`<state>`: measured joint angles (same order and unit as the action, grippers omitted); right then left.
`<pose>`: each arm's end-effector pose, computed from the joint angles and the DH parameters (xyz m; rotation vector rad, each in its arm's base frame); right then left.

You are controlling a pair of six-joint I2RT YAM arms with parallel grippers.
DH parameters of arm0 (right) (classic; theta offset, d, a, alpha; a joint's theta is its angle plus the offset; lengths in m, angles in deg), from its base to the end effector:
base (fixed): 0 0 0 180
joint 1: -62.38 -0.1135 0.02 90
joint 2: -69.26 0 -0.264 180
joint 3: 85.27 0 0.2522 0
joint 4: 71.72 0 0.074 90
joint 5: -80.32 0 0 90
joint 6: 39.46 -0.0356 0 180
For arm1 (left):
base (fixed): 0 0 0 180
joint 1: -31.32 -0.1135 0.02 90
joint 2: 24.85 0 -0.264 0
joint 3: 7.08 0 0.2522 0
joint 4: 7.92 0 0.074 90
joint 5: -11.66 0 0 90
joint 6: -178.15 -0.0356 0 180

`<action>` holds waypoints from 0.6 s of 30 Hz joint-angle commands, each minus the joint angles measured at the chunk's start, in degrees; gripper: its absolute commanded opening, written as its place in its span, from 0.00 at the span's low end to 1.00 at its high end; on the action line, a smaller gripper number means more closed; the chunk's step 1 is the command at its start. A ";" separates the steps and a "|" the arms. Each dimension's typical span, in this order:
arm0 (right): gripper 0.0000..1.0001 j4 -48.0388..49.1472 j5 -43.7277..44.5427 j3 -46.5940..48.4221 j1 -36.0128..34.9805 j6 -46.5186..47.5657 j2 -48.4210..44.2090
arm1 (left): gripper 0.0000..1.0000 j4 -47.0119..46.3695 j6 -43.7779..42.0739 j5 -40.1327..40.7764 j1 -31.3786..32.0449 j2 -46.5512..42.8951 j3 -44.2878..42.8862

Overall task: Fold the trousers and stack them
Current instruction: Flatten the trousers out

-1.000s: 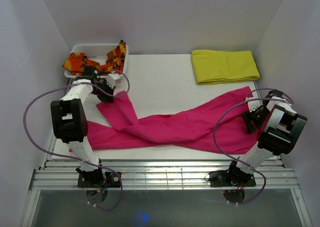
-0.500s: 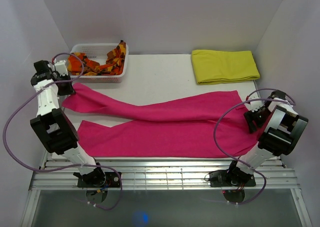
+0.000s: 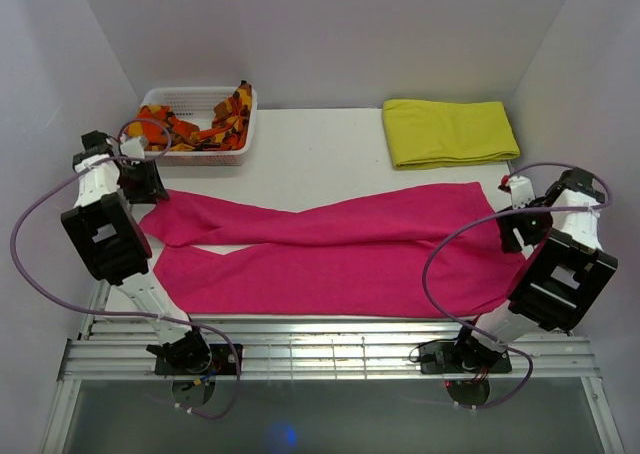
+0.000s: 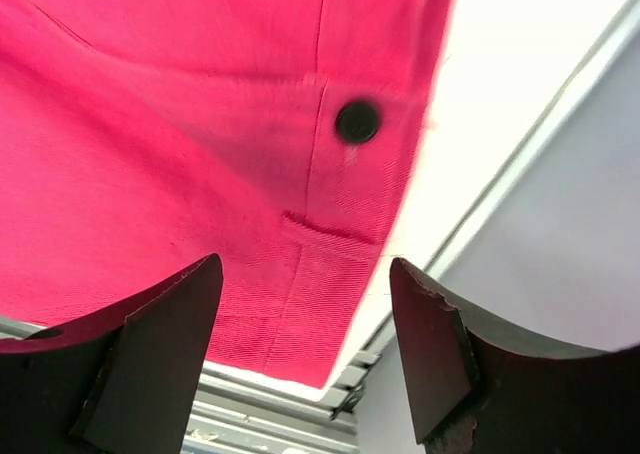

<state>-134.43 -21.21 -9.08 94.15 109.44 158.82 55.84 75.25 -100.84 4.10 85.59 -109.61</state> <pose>0.2499 -0.1464 0.2135 -0.6973 2.7413 -0.0448 0.3580 0.1688 0.2247 -0.2495 2.6780 -0.3535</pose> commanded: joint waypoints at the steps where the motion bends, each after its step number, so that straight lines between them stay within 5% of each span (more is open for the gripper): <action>1: 0.74 -8.70 -11.38 7.60 0.14 3.69 -4.99 | 0.54 6.48 -10.87 -7.88 -0.11 -2.15 -8.49; 8: 0.74 -5.46 -14.58 9.37 -5.48 2.81 -7.21 | 0.49 23.73 -53.58 -1.95 -2.48 -1.97 -7.22; 13: 0.74 2.53 -10.46 6.12 -13.29 2.19 -5.46 | 0.47 18.40 -79.14 3.77 -4.77 -6.80 3.76; 18: 0.74 8.25 -7.90 6.91 -19.71 -0.88 -0.54 | 0.48 14.87 -92.19 3.95 -4.68 -8.65 10.19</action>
<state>-131.19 -30.59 -2.76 76.95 109.59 156.28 72.45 -0.27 -97.21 -1.26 82.46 -100.65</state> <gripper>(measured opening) 0.740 0.478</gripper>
